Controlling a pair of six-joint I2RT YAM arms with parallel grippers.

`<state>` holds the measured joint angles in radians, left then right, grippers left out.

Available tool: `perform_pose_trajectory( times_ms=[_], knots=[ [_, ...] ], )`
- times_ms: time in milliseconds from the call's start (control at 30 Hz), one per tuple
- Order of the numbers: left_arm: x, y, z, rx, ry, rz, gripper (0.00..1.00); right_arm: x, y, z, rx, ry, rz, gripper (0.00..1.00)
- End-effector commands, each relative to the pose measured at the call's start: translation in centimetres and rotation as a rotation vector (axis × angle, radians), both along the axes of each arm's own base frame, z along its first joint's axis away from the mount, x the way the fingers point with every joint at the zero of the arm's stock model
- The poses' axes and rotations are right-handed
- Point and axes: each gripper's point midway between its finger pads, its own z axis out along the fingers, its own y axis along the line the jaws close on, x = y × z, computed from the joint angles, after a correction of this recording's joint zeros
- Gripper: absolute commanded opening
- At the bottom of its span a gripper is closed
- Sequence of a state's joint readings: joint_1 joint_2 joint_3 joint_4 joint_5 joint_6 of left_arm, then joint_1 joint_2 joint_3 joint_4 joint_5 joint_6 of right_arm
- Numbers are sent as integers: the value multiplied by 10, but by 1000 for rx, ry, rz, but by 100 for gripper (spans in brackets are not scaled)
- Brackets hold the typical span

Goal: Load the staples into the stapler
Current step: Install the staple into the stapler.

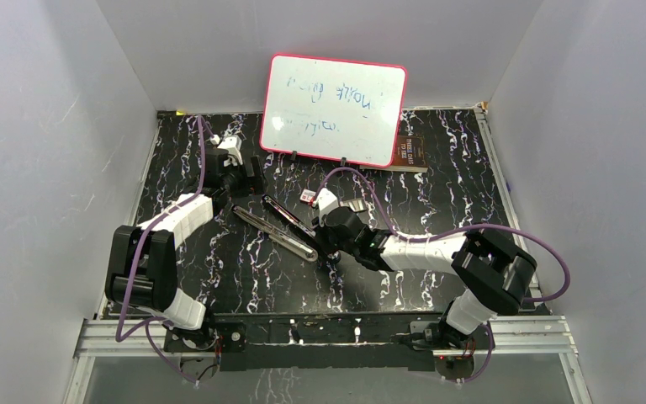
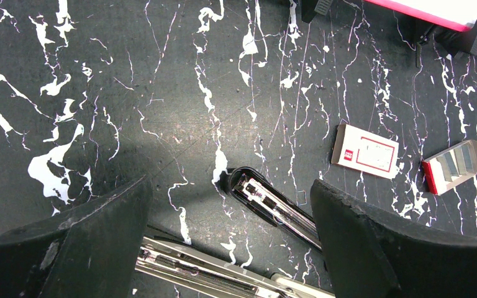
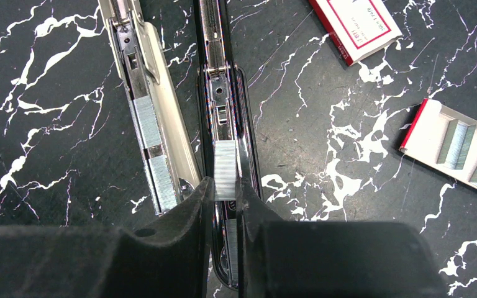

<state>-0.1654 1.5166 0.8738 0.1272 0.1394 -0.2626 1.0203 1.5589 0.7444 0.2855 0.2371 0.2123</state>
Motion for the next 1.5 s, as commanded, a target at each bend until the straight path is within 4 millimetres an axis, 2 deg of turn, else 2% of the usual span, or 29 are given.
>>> perform_pose_trajectory(
  times_ms=[0,900,1467],
  knots=[
    [1,1,11,-12,-36,-2,96,9,9,13,39,-13,-18,0],
    [1,0,10,-12,-32,-4,96,6,5,-4,0,50,-12,0],
    [1,1,9,-12,-31,-3,96,10,0,-6,-26,53,-24,0]
  ],
)
